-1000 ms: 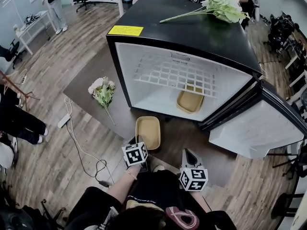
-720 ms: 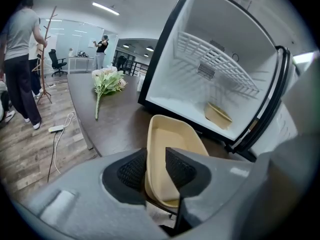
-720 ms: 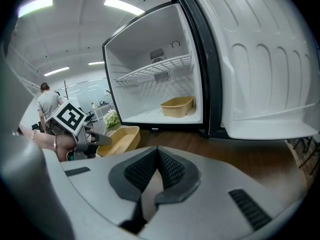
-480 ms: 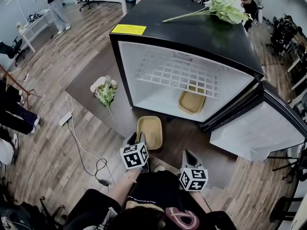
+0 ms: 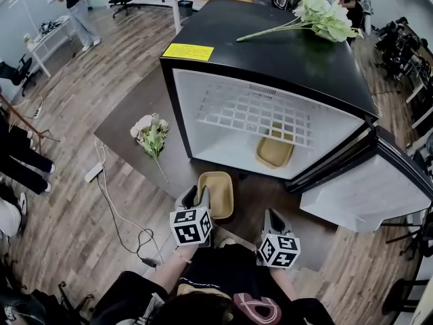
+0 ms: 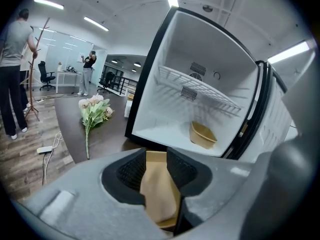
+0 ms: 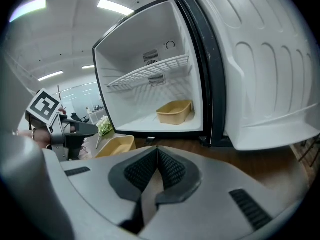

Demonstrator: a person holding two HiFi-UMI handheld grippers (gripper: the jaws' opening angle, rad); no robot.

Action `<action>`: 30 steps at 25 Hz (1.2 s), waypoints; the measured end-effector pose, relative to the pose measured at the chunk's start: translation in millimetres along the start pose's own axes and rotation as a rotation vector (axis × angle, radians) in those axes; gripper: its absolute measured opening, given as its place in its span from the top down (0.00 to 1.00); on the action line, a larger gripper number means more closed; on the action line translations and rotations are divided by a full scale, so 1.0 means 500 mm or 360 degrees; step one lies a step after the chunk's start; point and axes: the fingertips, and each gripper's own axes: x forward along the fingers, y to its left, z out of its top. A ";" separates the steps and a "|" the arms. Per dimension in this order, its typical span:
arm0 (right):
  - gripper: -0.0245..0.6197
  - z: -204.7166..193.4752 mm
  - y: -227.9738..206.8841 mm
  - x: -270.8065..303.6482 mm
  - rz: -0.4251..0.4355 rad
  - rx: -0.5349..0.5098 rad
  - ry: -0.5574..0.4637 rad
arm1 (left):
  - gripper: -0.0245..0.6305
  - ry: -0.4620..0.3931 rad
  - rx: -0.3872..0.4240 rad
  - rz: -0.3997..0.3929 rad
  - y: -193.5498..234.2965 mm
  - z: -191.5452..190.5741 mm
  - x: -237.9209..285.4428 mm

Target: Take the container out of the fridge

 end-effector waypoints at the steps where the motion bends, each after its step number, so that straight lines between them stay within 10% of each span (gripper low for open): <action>1: 0.95 0.010 -0.002 0.004 -0.0014 0.0013 -0.0015 | 0.78 -0.0011 0.0013 -0.0015 -0.002 0.011 0.001; 30: 0.81 0.225 -0.120 0.147 -0.0363 0.0302 -0.0227 | 0.80 0.0040 0.0139 -0.0263 -0.033 0.104 0.102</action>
